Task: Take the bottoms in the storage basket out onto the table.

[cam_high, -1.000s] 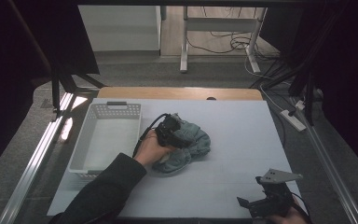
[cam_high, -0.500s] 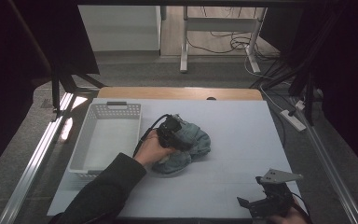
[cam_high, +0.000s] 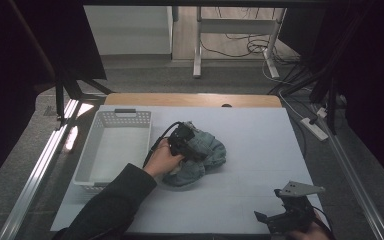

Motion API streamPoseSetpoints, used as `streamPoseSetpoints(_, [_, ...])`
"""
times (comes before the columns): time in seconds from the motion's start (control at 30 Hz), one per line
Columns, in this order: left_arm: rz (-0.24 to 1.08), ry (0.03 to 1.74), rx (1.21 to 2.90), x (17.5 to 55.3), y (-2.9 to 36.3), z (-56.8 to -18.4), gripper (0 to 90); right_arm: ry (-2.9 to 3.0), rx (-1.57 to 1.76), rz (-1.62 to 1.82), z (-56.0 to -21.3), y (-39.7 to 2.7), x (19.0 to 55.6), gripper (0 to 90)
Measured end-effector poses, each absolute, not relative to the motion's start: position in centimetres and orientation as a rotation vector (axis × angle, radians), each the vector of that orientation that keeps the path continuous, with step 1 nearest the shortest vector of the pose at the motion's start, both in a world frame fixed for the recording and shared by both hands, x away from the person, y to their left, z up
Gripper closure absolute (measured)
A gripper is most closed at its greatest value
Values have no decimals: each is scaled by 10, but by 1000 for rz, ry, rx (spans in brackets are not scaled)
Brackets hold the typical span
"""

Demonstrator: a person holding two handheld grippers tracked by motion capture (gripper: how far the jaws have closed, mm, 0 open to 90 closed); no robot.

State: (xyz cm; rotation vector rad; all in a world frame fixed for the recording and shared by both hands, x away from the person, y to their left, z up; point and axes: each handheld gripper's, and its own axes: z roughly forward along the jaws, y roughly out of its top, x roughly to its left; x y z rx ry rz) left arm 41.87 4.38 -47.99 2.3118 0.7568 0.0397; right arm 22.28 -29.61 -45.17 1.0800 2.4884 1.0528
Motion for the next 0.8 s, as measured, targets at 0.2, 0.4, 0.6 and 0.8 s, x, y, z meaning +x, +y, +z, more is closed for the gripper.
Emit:
streamPoseSetpoints(0.2, [40,750,2292,419,47,-477,0,2488,1080,1054,-452,-296,223,2])
streamPoseSetpoints(0.4, [54,748,2273,417,49,-473,0,2489,1079,1055,-451,-296,223,2])
streamPoseSetpoints(0.6, [56,729,2250,416,51,-466,0,2489,1078,1056,-451,-296,223,2])
streamPoseSetpoints(0.8, [63,705,2235,413,53,-459,0,2489,1077,1055,-451,-296,223,2])
